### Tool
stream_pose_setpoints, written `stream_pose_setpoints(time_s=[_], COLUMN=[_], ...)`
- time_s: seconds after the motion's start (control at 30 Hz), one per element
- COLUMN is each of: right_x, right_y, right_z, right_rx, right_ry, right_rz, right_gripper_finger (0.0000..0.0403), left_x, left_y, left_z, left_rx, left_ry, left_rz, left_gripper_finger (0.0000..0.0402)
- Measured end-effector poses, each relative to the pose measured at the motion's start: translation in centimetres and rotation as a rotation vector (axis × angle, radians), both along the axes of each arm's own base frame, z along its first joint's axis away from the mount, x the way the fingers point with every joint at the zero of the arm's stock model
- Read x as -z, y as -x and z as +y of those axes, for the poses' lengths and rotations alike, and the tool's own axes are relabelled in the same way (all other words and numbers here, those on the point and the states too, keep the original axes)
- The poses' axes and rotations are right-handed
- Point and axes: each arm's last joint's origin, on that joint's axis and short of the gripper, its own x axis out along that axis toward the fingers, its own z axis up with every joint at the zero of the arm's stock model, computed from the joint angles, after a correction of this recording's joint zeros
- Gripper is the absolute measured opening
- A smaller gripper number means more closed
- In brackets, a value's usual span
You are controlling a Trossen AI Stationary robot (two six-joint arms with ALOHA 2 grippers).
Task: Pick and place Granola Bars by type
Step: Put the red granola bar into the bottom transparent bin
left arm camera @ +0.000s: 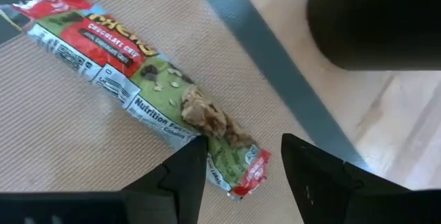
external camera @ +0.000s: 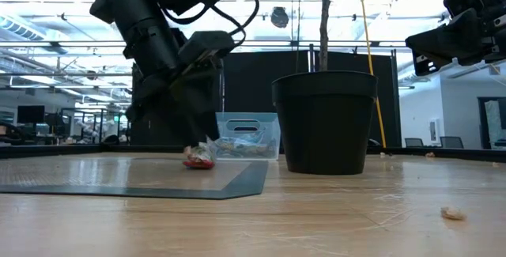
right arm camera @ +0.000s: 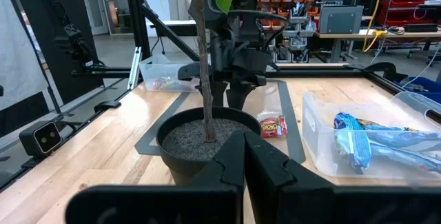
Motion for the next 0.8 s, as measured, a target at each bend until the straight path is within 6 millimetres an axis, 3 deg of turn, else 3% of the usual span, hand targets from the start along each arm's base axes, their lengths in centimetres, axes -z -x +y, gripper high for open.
stream_pose_setpoints(time_s=[0.6,0.8], right_x=[0.0,0.0], right_y=[0.0,0.0], right_z=[0.0,0.0], right_rx=[0.000,0.000], right_ry=[0.000,0.000], right_rz=[0.000,0.000], right_gripper_finger=[0.0000,0.0000], left_x=[0.1,1.0], left_y=[0.2,0.9], left_z=[0.1,0.2], left_rx=[-0.017,-0.059], left_ry=[-0.016,-0.007], left_rz=[0.018,0.048], left_gripper_finger=[0.0169,0.0170])
